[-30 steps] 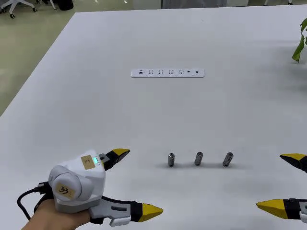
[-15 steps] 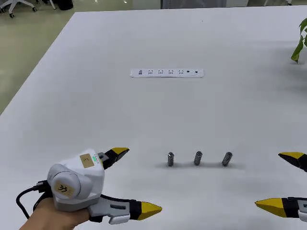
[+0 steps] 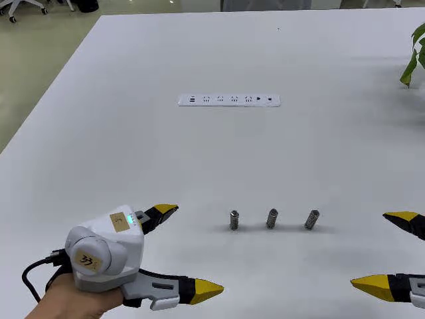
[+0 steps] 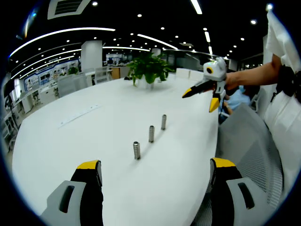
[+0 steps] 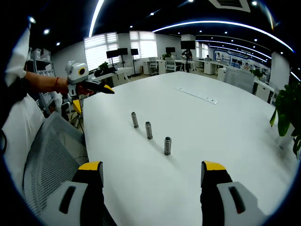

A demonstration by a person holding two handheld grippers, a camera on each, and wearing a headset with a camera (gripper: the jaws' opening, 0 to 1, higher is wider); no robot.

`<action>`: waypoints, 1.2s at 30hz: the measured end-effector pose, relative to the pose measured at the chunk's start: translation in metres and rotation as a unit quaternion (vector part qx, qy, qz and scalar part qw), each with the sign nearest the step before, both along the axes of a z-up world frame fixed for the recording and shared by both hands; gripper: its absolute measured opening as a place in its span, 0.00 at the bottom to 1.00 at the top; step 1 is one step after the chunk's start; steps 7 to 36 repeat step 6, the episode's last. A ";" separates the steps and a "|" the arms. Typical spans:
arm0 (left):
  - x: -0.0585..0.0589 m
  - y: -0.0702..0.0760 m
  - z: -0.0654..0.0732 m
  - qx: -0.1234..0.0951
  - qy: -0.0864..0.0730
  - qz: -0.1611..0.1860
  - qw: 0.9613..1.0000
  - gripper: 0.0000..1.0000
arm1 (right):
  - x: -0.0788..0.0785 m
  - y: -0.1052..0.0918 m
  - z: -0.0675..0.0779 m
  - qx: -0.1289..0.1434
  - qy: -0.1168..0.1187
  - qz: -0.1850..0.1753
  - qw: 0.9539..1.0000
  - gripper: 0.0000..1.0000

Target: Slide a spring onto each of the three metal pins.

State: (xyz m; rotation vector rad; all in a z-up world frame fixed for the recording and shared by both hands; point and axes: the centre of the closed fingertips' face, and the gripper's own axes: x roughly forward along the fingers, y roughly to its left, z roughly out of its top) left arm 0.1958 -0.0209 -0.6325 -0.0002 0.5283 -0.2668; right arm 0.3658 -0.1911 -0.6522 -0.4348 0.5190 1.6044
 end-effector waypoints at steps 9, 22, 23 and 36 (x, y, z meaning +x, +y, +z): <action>0.001 0.001 0.001 -0.001 -0.001 0.000 1.000 0.96 | 0.001 0.002 0.000 0.002 0.001 0.000 1.000 0.86; 0.001 0.001 0.001 -0.001 -0.001 0.000 1.000 0.96 | 0.001 0.002 0.000 0.002 0.001 0.000 1.000 0.86; 0.001 0.001 0.001 -0.001 -0.001 0.000 1.000 0.96 | 0.001 0.002 0.000 0.002 0.001 0.000 1.000 0.86; 0.001 0.001 0.001 -0.001 -0.001 0.000 1.000 0.96 | 0.001 0.002 0.000 0.002 0.001 0.000 1.000 0.86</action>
